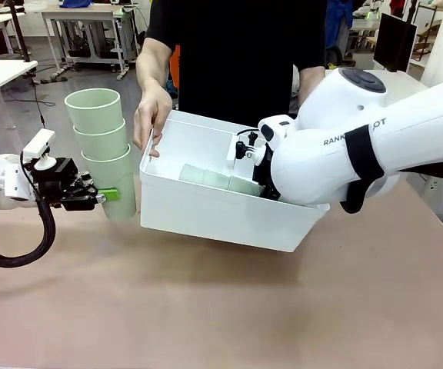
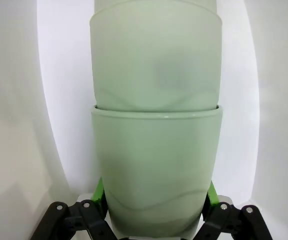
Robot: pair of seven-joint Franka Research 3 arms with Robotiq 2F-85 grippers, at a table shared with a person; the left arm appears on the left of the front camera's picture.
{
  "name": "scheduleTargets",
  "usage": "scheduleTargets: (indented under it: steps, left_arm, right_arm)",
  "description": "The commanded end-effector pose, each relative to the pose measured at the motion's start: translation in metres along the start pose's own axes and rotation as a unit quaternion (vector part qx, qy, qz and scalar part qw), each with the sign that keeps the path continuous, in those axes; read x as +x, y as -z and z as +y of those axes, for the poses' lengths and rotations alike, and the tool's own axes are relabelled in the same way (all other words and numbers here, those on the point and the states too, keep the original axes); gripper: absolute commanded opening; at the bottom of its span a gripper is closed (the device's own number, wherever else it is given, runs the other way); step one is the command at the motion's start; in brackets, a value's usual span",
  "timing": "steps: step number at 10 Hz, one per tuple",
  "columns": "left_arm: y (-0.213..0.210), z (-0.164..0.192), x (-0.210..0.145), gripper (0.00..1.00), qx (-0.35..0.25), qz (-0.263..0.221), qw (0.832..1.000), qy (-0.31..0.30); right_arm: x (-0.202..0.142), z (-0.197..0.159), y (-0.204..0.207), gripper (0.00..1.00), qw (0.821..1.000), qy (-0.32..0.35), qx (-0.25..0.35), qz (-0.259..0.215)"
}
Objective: Stack the cups and store them in the basket.
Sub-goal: Place the stack of Reusable plastic cups into the Pantry Basket.
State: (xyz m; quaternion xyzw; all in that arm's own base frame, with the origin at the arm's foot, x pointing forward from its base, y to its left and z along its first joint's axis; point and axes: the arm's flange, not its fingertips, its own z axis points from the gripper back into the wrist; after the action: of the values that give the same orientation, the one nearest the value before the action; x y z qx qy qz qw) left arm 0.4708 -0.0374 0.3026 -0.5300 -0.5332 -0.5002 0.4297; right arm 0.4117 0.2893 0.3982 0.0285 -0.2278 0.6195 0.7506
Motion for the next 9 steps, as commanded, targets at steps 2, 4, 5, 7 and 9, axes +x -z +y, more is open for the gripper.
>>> scheduleTargets:
  steps: [2, 4, 5, 7, 9]
  left_arm:
    - [0.001, -0.001, 0.005, 0.85, -0.002, -0.002, 1.000, 0.005]
    - [0.001, -0.001, 0.005, 0.85, -0.002, -0.002, 1.000, 0.005]
    - [0.001, -0.001, 0.005, 0.85, -0.002, -0.002, 1.000, 0.005]
    - [0.001, -0.001, 0.005, 0.85, -0.002, -0.002, 1.000, 0.005]
    - [0.001, -0.001, 0.005, 0.85, -0.002, -0.002, 1.000, 0.005]
  right_arm:
    - [0.008, -0.001, -0.005, 1.00, 1.000, 0.006, -0.008, 0.005]
    - [0.012, -0.005, -0.011, 1.00, 1.000, 0.006, -0.012, -0.004]
    - [0.012, -0.005, -0.020, 1.00, 1.000, 0.008, -0.015, -0.009]
    - [0.015, -0.009, -0.046, 1.00, 0.999, 0.012, -0.019, -0.026]
    - [0.013, -0.021, -0.073, 1.00, 0.998, 0.027, -0.018, -0.054]
